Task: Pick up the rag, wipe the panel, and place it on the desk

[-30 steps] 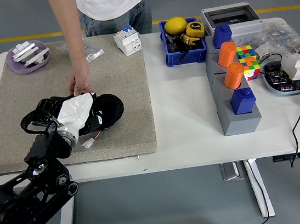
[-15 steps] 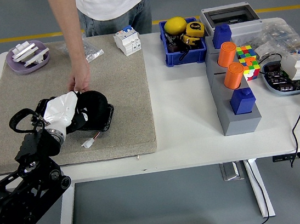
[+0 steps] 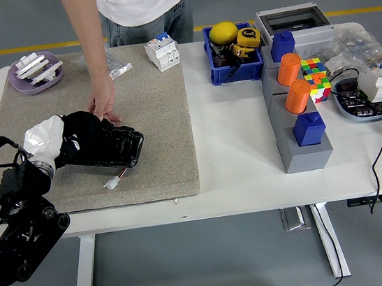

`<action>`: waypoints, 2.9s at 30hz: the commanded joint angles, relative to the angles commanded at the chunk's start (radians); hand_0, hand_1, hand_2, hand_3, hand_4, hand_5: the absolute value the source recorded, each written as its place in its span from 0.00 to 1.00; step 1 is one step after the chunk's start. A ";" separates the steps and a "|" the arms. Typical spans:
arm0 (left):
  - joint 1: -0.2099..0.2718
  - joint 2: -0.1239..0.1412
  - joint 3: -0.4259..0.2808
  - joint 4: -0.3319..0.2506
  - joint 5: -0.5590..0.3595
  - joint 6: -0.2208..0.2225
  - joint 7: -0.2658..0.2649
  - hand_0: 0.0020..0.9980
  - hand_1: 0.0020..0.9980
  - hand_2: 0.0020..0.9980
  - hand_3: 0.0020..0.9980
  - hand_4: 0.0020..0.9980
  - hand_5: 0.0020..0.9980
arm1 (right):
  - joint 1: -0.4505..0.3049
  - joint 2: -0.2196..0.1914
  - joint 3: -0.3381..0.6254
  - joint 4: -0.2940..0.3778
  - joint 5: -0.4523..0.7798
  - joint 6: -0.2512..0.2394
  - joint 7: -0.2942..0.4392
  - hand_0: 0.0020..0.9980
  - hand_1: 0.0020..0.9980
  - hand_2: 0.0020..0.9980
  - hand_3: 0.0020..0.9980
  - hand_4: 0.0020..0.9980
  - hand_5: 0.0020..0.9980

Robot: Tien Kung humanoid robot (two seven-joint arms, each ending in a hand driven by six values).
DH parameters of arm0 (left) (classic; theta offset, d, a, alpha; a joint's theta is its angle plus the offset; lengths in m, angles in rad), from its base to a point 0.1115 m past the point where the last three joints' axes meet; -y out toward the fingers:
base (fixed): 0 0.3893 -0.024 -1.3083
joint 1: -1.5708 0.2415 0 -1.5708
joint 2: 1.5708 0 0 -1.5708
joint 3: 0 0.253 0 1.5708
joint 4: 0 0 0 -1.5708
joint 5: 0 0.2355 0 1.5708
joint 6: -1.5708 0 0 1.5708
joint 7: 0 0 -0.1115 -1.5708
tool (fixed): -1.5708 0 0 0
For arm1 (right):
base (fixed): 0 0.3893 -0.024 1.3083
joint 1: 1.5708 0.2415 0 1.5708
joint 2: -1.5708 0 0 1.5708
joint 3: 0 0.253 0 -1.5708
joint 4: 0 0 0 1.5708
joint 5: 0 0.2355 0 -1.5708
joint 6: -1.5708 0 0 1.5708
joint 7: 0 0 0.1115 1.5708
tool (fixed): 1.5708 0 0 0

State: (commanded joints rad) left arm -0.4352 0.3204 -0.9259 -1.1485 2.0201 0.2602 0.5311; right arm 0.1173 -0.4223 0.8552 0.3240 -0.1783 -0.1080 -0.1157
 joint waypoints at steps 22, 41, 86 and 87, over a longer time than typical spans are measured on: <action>-0.005 0.018 -0.106 0.099 0.011 0.001 -0.002 0.34 0.51 0.62 0.52 0.16 0.00 | 0.002 0.000 0.006 0.005 -0.009 -0.002 0.000 0.74 0.62 0.61 0.56 0.90 0.42; 0.001 -0.007 0.005 -0.011 0.002 -0.002 0.010 0.34 0.51 0.61 0.52 0.16 0.00 | 0.001 -0.002 0.008 0.008 -0.013 -0.005 0.002 0.74 0.62 0.61 0.56 0.90 0.42; 0.005 -0.029 0.098 -0.084 0.011 -0.024 0.059 0.35 0.51 0.61 0.52 0.17 0.00 | 0.001 -0.002 -0.002 0.008 -0.008 0.002 -0.002 0.74 0.62 0.61 0.56 0.91 0.42; 0.006 -0.028 0.091 -0.075 0.013 -0.027 0.062 0.35 0.51 0.61 0.52 0.17 0.00 | 0.001 -0.002 -0.002 0.008 -0.009 0.002 -0.002 0.74 0.62 0.61 0.56 0.91 0.42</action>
State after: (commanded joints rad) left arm -0.4295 0.2922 -0.8346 -1.2233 2.0334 0.2332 0.5929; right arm 0.1180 -0.4246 0.8529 0.3320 -0.1870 -0.1062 -0.1182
